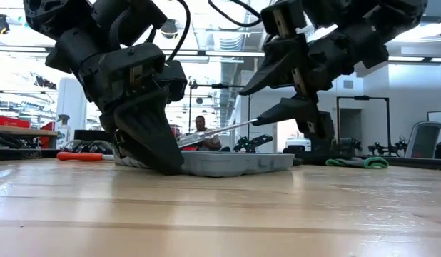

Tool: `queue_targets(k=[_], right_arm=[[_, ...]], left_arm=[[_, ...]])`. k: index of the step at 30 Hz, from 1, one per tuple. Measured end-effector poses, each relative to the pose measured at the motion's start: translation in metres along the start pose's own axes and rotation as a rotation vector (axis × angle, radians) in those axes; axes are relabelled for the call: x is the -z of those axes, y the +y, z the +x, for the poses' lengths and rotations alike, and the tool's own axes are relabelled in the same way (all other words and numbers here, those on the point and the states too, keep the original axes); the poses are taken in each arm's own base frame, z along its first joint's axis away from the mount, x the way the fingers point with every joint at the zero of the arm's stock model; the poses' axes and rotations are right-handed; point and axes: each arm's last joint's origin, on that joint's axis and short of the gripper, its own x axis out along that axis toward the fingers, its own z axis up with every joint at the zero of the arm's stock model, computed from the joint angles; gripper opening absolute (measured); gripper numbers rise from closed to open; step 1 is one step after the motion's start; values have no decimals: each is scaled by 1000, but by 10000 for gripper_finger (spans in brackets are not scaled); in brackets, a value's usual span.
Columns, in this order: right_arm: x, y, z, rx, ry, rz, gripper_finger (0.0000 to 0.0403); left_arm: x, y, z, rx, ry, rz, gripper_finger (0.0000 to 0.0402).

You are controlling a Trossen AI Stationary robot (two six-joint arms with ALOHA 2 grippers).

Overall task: Prefit tool cases
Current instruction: Remove the transparent screwdriver from the gray toolbox

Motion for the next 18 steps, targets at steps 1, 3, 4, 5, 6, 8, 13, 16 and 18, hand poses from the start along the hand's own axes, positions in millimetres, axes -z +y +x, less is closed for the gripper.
queue_targets(k=[1,3,4,5,6,8,13,16,18], right_arm=[[2,0,0,4,4,-2,188],[6,1,0,12,20,-8,188],[9,1,1,19,29,-11,188],[11,1,1,26,38,-13,188],[13,1,1,30,45,-16,188],[16,1,1,36,55,-20,188],[22,0,1,63,77,-27,188],[34,1,0,89,119,-45,188],[45,0,0,122,158,-59,188]], left_arm=[[0,0,0,7,7,0,168],[0,-1,-1,26,21,-1,168],[0,-2,-2,38,29,0,168],[0,-3,-3,49,35,1,168],[0,-4,-5,59,37,3,168],[1,-8,-9,76,48,12,168],[0,-16,-25,112,68,28,168],[3,-17,-30,95,98,39,168],[5,-19,-32,98,106,44,168]])
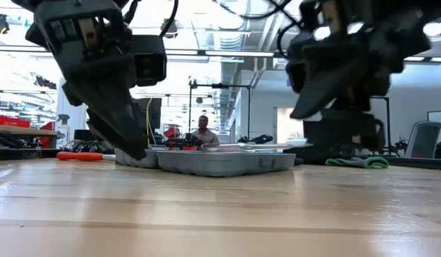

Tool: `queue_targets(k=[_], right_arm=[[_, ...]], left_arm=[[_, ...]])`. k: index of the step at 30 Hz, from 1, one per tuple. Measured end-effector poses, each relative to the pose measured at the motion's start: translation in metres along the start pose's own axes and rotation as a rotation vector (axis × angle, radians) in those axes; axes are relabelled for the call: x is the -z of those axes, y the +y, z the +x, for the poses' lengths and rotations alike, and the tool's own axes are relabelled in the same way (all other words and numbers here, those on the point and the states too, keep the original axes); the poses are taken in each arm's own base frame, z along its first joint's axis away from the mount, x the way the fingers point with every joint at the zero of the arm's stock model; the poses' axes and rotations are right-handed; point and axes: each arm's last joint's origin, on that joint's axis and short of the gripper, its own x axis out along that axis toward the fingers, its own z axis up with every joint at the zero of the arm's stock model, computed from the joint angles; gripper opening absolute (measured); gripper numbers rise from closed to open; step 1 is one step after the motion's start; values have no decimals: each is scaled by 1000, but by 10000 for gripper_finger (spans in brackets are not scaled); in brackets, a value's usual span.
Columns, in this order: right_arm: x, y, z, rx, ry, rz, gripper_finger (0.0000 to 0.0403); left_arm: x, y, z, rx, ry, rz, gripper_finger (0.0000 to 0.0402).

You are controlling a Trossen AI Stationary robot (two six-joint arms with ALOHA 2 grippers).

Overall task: Prefit tool cases
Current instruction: Remove the transparent screwdriver from the gray toolbox

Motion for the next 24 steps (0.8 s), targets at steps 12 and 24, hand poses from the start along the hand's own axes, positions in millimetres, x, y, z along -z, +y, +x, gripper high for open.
queue_targets(k=[12,24], right_arm=[[2,34,-45,-30,-317,-49,188],[-13,15,-77,187,-286,-231,188]], left_arm=[[-2,-5,-4,-11,-58,7,168],[-12,-12,-6,-4,-161,45,168]])
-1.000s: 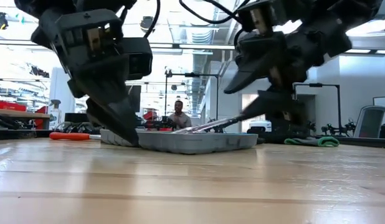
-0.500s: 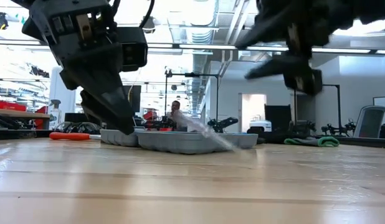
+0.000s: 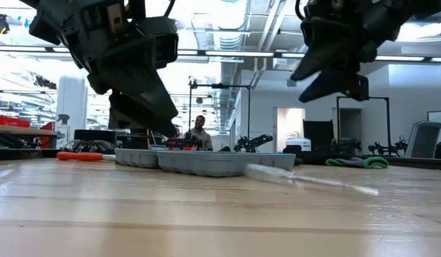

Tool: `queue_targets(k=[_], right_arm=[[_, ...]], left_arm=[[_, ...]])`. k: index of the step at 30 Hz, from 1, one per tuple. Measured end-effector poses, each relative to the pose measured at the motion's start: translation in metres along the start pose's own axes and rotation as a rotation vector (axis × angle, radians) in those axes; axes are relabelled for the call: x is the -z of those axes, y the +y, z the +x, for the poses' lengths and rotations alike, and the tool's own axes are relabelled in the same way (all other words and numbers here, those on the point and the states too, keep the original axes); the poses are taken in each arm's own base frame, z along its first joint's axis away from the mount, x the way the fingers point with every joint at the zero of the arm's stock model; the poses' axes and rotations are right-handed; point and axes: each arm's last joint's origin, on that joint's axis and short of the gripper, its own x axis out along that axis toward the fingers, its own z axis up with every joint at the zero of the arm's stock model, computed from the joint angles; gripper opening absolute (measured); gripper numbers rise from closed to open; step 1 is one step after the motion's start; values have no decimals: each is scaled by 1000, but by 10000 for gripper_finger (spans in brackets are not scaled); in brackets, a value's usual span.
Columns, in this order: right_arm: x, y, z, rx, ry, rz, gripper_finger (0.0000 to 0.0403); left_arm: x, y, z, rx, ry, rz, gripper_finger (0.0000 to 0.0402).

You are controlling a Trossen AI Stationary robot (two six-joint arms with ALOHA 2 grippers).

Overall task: Prefit tool cases
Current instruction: Remove the transparent screwdriver from the gray toolbox

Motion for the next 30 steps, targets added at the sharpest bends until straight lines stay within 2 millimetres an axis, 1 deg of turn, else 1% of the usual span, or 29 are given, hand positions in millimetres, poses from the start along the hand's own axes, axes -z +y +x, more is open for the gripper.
queue_targets(k=[3,7,10,12,15,18,20,26,30], right_arm=[[15,7,11,-27,43,-40,188],[39,17,30,-55,87,-70,188],[56,23,47,-16,145,-88,183],[62,27,58,21,173,-96,176],[64,34,73,77,190,-111,168],[63,40,84,152,221,-132,168],[60,41,91,195,238,-138,173],[56,47,108,205,230,-113,203],[58,43,121,259,243,-71,211]], left_arm=[[-2,0,0,-11,-12,5,168],[-2,1,0,-33,-28,4,168],[-3,1,0,-54,-44,0,168],[-3,2,0,-74,-57,-9,168],[-2,3,0,-91,-45,-13,168],[1,5,0,-110,-18,-8,168],[3,6,-1,-118,9,-2,168],[8,10,-1,-142,77,92,168],[8,13,-1,-158,91,171,168]])
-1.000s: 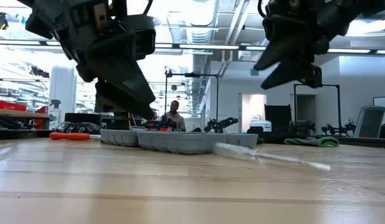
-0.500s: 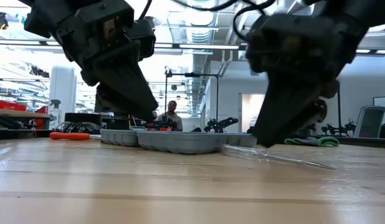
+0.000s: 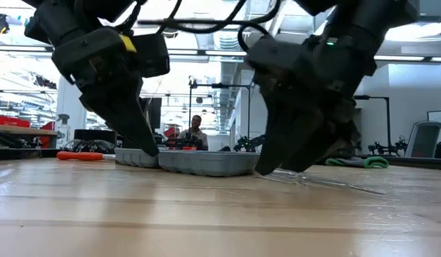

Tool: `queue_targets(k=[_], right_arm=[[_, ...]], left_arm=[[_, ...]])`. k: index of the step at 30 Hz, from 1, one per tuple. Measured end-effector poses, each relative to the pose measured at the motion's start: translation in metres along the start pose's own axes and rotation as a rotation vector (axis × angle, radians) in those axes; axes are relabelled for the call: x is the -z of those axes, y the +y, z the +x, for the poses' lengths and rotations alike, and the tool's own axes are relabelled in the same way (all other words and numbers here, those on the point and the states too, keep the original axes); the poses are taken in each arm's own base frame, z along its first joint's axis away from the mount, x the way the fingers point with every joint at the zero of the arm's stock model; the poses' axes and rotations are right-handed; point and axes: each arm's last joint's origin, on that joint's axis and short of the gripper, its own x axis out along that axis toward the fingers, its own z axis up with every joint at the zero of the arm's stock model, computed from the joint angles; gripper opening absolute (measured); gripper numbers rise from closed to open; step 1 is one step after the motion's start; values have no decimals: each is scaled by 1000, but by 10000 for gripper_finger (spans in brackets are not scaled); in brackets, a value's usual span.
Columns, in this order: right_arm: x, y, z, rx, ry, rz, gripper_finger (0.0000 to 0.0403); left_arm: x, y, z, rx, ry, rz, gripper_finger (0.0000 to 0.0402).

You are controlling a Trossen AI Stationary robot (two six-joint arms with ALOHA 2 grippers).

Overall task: Prefit tool cases
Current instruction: Remove the transparent screwdriver from the gray toolbox

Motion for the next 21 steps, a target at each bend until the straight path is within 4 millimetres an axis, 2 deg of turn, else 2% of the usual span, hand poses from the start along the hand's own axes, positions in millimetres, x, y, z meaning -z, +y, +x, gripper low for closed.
queue_targets(k=[2,4,8,14,19,21], right_arm=[[2,-4,7,70,27,71,201],[4,-6,8,128,26,140,168],[10,-8,6,176,5,176,41],[15,-9,-7,214,11,293,35],[16,-34,-39,446,55,224,35],[12,-47,-52,548,55,219,16]], left_arm=[[1,2,0,-18,11,15,168],[2,4,0,-30,26,27,168],[5,6,0,-55,62,57,168],[8,8,0,-79,85,66,168],[8,7,0,-80,82,61,168],[9,7,-1,-78,82,57,168]])
